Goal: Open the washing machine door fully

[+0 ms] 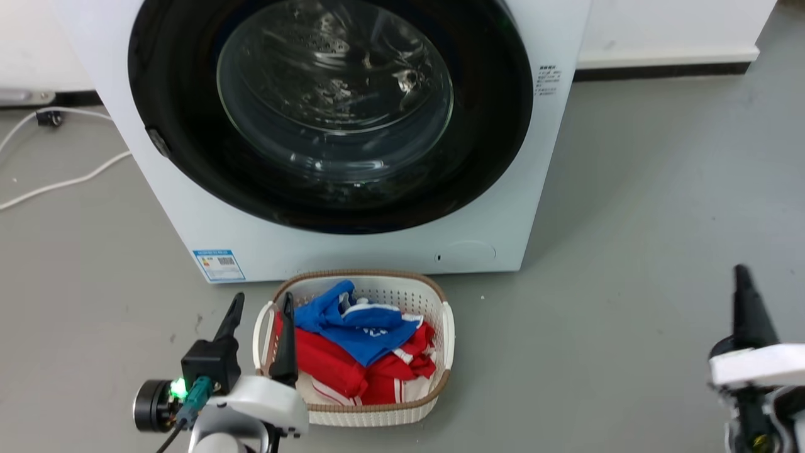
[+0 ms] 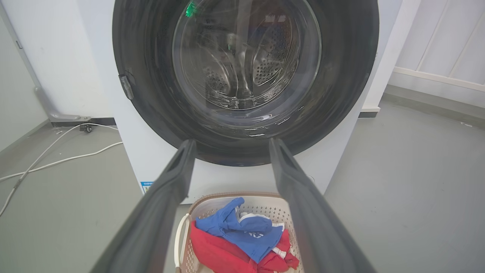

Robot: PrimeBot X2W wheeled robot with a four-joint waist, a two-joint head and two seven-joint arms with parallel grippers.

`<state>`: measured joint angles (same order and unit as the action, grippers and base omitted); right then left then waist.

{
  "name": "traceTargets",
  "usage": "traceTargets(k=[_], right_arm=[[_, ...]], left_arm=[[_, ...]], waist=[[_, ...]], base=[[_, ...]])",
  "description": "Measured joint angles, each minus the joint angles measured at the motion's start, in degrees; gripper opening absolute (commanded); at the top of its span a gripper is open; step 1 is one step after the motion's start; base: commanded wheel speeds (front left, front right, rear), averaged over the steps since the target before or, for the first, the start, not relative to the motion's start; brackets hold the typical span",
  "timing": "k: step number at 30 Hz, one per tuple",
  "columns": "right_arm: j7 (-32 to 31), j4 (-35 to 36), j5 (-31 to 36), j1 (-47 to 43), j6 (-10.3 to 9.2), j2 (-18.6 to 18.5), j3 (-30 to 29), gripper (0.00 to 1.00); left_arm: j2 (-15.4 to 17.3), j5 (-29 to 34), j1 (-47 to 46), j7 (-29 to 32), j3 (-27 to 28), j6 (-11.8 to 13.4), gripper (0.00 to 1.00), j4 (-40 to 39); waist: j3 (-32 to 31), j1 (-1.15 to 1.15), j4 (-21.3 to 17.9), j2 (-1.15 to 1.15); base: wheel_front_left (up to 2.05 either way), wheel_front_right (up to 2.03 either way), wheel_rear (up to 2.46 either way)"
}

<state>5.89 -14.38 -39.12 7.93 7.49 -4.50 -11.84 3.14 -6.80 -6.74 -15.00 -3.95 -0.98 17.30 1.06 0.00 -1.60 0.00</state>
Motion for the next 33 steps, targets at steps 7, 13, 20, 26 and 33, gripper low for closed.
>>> traceTargets(k=[7, 13, 20, 26, 33], right_arm=[[-0.5, -4.9, -13.5, 7.4, 0.00, -1.8, -5.7, 0.00], [-6.1, -10.6, -28.8, 17.3, -0.01, -4.7, -10.3, 0.00], [-18.5, -19.9, -43.8, 30.3, -0.01, -8.8, -14.6, 0.00], [-30.4, -27.5, -48.3, 41.6, -0.01, -12.4, -12.5, 0.00], [-40.8, -33.0, -46.7, 52.8, -0.01, -14.9, -5.9, 0.00]], left_arm=[[-0.1, 0.0, -2.5, -0.1, -0.5, 0.7, 1.00, -2.3], [-0.2, 0.0, -5.4, -0.1, -1.0, 1.8, 1.00, -4.8], [-0.2, -0.6, -8.4, -0.1, -2.9, 3.3, 1.00, -7.3], [-0.2, -1.2, -10.5, -0.1, -4.7, 4.3, 1.00, -8.5], [-0.2, -1.6, -12.5, -0.1, -7.1, 5.1, 1.00, -9.5]], waist=[[4.1, 0.00, 0.5, 0.00], [9.0, 0.00, 1.0, 0.00], [14.7, 0.01, 1.9, 0.00], [18.6, 0.01, 3.3, 0.00], [21.7, 0.01, 5.2, 0.00]], base=[[0.00, 0.00, 0.00], [0.00, 0.00, 0.00], [0.00, 0.00, 0.00], [0.00, 0.00, 0.00], [0.00, 0.00, 0.00]])
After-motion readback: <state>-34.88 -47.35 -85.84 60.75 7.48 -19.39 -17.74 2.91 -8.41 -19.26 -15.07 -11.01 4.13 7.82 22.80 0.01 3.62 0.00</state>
